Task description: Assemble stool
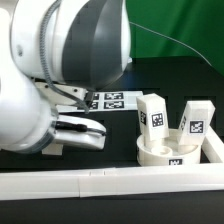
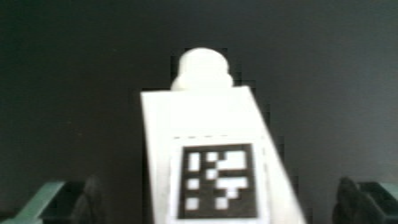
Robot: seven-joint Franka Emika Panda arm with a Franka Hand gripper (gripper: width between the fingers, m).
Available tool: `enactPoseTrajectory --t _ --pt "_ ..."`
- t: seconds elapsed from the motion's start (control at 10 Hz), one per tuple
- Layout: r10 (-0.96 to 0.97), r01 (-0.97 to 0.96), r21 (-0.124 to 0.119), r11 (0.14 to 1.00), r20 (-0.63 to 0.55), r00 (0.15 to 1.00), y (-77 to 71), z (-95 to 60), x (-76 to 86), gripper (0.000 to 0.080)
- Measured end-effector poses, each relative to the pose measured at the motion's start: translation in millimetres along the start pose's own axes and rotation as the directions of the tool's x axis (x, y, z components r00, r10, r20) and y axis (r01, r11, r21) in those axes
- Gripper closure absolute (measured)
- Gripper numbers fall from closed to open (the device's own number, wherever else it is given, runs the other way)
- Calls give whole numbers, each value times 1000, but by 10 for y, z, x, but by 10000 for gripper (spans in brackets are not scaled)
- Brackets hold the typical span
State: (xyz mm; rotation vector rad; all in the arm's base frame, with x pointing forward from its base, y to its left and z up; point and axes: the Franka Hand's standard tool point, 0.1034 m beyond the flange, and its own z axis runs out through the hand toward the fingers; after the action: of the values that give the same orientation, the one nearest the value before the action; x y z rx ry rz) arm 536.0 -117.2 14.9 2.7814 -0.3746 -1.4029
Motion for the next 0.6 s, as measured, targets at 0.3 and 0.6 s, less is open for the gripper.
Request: enactPoseTrajectory --t 0.3,0.6 --pt "5 -5 3 1000 3 1000 25 14 7 150" --pt "9 -9 7 1000 10 1000 53 29 3 150"
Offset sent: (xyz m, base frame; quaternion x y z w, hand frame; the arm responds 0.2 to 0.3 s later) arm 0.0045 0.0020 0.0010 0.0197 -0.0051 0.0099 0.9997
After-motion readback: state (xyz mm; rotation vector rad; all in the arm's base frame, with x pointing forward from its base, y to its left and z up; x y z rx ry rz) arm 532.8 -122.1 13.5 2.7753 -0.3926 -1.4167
